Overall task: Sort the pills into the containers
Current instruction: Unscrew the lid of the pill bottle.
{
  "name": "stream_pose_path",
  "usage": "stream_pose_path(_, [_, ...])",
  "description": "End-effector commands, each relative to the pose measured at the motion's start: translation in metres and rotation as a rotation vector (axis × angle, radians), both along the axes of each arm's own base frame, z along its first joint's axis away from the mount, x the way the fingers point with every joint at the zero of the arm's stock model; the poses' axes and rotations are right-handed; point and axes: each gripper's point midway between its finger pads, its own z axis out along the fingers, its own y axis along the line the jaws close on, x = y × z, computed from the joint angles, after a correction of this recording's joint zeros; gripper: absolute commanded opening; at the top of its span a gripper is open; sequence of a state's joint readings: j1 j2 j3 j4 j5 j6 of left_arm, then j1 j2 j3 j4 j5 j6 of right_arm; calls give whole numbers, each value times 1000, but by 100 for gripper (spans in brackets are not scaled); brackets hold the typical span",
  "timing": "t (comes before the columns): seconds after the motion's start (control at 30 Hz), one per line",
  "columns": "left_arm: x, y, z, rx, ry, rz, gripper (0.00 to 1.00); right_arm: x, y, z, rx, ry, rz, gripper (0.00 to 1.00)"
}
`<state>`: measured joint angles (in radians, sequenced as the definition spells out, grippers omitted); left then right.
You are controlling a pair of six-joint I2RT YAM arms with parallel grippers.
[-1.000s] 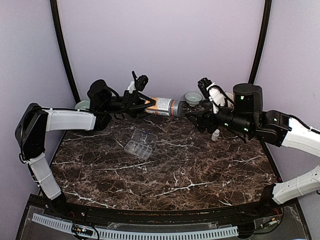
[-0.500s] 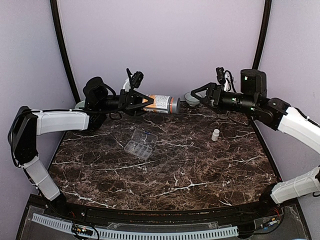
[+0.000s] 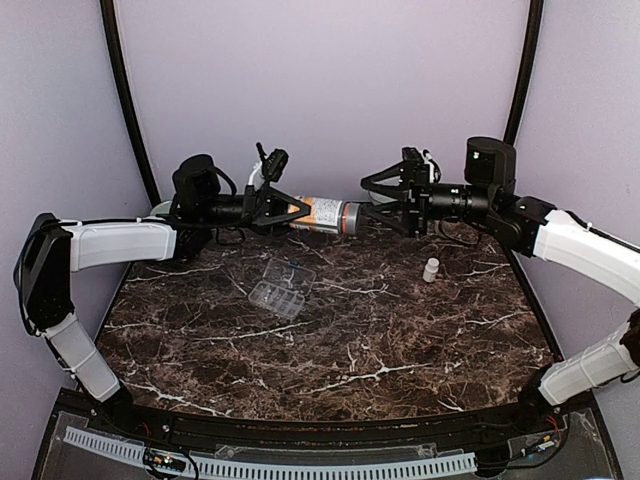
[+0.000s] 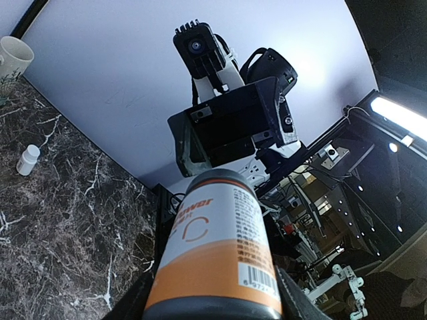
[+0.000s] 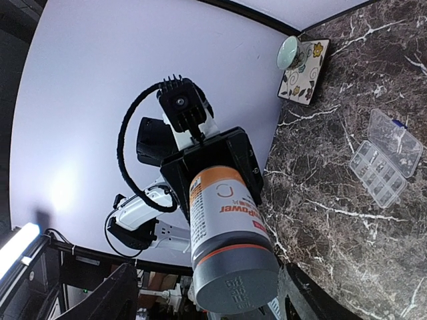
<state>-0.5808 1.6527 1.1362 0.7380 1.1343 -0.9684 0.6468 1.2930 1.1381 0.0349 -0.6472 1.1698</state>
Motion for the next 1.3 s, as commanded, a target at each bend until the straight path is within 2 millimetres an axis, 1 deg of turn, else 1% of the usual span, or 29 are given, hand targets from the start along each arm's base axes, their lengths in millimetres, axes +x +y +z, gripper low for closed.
stream_pose_path(0.0, [-7, 2, 27, -41, -91, -1, 0, -6, 3, 7, 39, 3, 53, 71])
stream_pose_path(0.37, [-3, -1, 31, -42, -95, -8, 0, -5, 7, -11, 10, 24, 77, 70])
stream_pose_path(0.73, [2, -5, 26, -27, -91, -14, 0, -6, 12, -6, 31, 21, 111, 70])
stream_pose_path(0.93, [6, -8, 25, -27, -91, -20, 0, -7, 15, -10, 32, 32, 132, 69])
stream_pose_path(1.1, [9, -10, 23, -24, -88, -23, 0, -8, 16, -5, 43, 26, 139, 69])
stream_pose_path(1.27, [9, -10, 21, -22, -85, -26, 0, -7, 16, -2, 46, 17, 141, 63])
